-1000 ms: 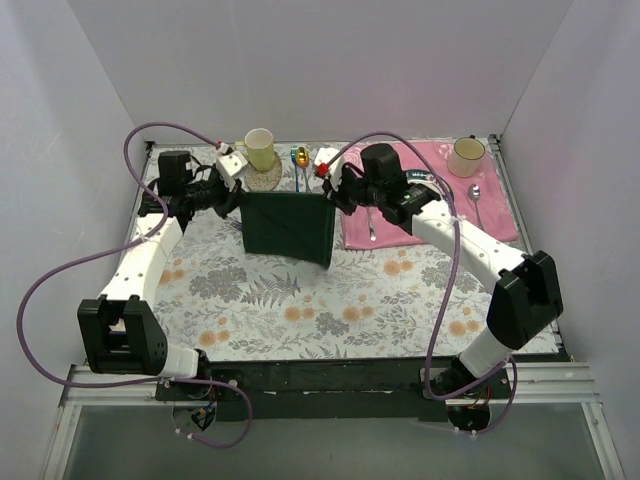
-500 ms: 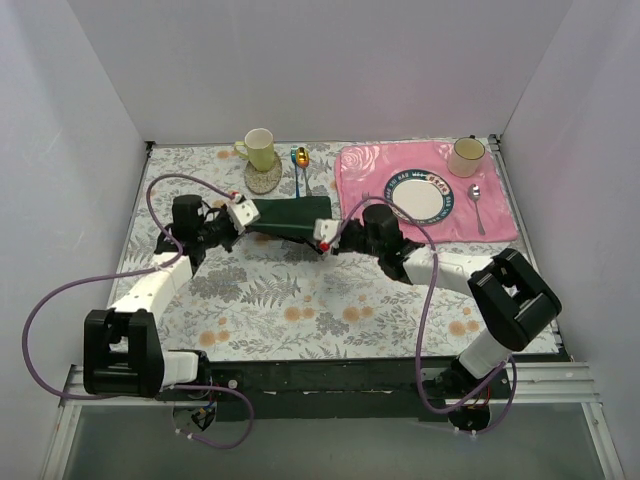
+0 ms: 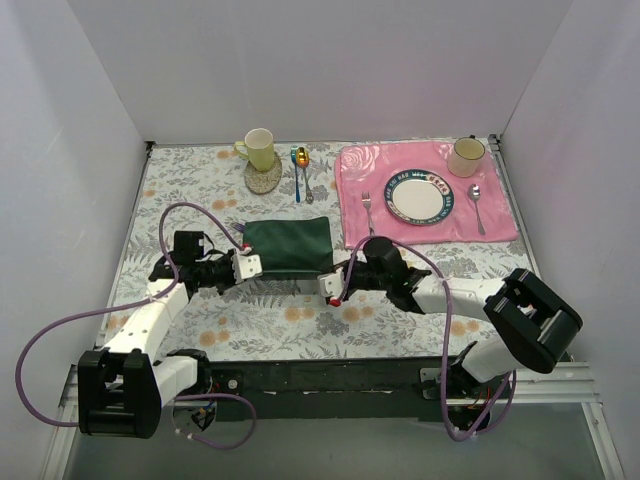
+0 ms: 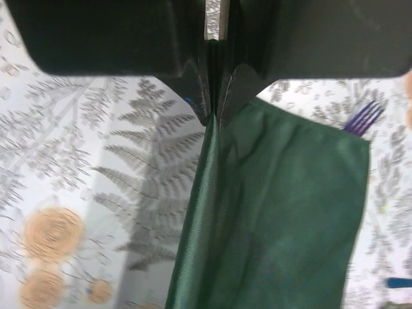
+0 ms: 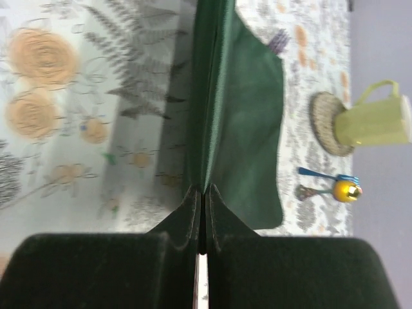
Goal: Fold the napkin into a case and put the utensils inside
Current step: Turn over the upper triangle folded napkin at the center of the board.
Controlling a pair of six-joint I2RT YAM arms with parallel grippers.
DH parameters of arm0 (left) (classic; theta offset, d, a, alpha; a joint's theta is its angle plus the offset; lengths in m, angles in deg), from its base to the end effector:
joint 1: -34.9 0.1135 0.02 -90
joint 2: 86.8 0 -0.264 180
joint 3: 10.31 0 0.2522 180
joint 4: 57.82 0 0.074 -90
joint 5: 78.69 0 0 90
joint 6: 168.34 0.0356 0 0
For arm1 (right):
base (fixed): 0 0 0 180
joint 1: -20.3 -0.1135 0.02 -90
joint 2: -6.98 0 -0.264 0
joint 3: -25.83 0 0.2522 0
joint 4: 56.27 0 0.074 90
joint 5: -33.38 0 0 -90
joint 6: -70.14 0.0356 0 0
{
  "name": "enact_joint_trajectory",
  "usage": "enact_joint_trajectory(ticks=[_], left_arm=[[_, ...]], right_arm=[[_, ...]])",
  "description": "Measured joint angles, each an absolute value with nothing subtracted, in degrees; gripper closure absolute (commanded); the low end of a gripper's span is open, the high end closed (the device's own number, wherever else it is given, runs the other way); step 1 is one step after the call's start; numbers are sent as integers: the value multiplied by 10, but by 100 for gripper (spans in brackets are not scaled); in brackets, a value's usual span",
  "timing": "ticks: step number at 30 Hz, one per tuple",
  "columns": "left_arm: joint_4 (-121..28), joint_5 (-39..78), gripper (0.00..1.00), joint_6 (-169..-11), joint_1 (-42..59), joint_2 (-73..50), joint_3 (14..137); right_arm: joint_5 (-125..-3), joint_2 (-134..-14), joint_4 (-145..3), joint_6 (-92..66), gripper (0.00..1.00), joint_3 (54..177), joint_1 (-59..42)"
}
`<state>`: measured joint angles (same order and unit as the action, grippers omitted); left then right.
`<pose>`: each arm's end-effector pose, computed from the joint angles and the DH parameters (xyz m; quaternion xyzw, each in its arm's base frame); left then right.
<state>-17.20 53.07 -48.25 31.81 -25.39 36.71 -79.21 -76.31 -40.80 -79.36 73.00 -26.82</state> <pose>0.1941 -0.0342 0.2003 0.3571 0.8234 -0.2650 0.3525 0.1893 0.2239 0.1893 -0.7133 0.3925 0.1000 0.5720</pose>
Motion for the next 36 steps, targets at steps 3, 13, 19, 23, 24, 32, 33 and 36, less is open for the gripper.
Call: enact_joint_trajectory(ticks=[3,13,19,23,24,32,33,36], left_arm=[[-110,537,100,-434,318,-253,367],[43,547,94,-325,315,-231,367],[77,536,89,-296,301,-227,364],[94,522,78,-281,294,-228,353],[98,515,73,-279,294,-229,350],[157,480,59,-275,293,-220,375],[165,481,59,-282,293,-213,393],[183,494,59,-319,292,-191,458]], right_arm=[[-800,-763,-444,-804,99,726,-282],[-820,-758,-533,-831,99,724,-320],[-816,-758,-573,-835,99,724,-342],[-807,-762,-593,-836,99,724,-351],[-804,-763,-601,-836,95,724,-353],[-784,-755,-665,-823,40,741,-364],[-782,-749,-676,-816,37,744,-364],[-775,-714,-715,-782,37,753,-364]])
